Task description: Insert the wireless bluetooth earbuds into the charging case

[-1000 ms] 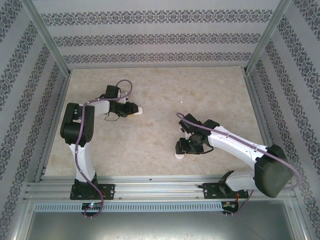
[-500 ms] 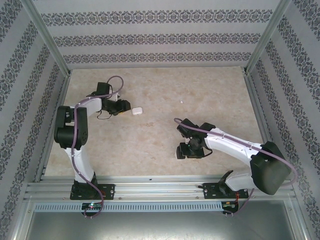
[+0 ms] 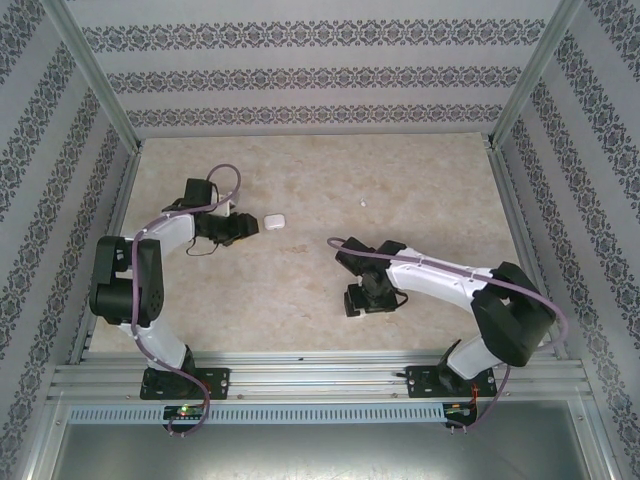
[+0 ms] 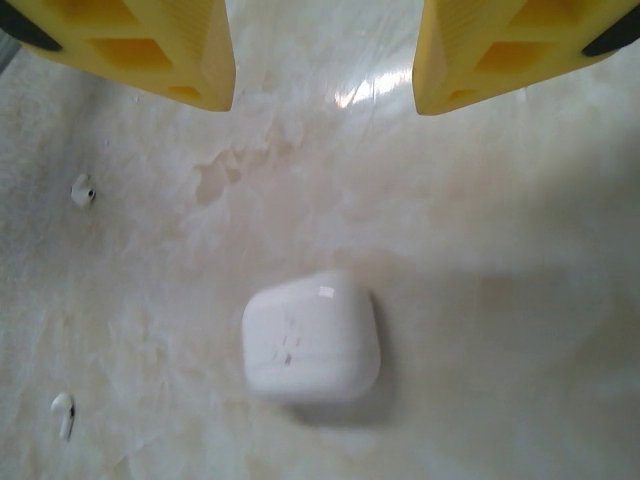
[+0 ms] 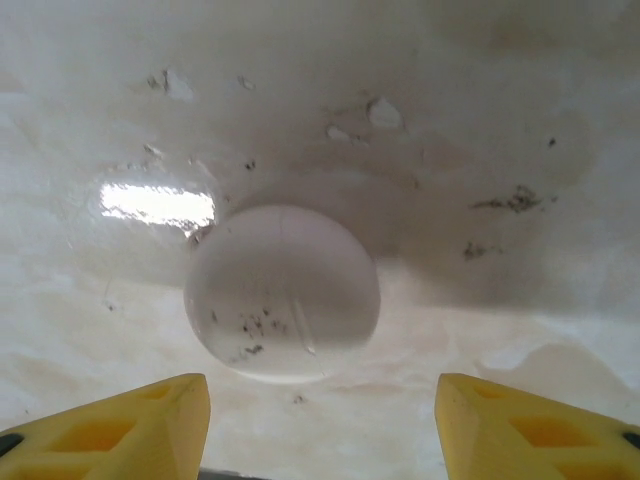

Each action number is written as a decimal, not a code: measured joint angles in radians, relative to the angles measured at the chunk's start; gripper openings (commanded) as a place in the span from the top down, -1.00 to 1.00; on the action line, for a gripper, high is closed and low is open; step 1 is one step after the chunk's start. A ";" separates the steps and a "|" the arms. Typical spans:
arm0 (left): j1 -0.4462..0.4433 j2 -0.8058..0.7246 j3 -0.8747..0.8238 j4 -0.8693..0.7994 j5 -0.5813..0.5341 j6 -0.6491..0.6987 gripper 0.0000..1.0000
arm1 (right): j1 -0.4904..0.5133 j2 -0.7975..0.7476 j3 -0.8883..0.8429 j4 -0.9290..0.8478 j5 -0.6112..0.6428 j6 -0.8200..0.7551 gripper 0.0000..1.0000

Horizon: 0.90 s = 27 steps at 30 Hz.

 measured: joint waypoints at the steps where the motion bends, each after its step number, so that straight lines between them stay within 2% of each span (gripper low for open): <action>1: -0.001 -0.006 -0.015 0.002 0.004 -0.006 0.10 | 0.000 0.012 0.008 0.000 0.001 -0.003 -0.25; 14: -0.011 -0.082 -0.120 0.053 0.027 -0.047 0.09 | 0.013 0.128 0.041 0.034 0.003 -0.037 -0.26; 27: -0.022 -0.175 -0.190 0.080 0.055 -0.055 0.11 | 0.044 0.156 0.053 0.040 0.047 -0.079 -0.01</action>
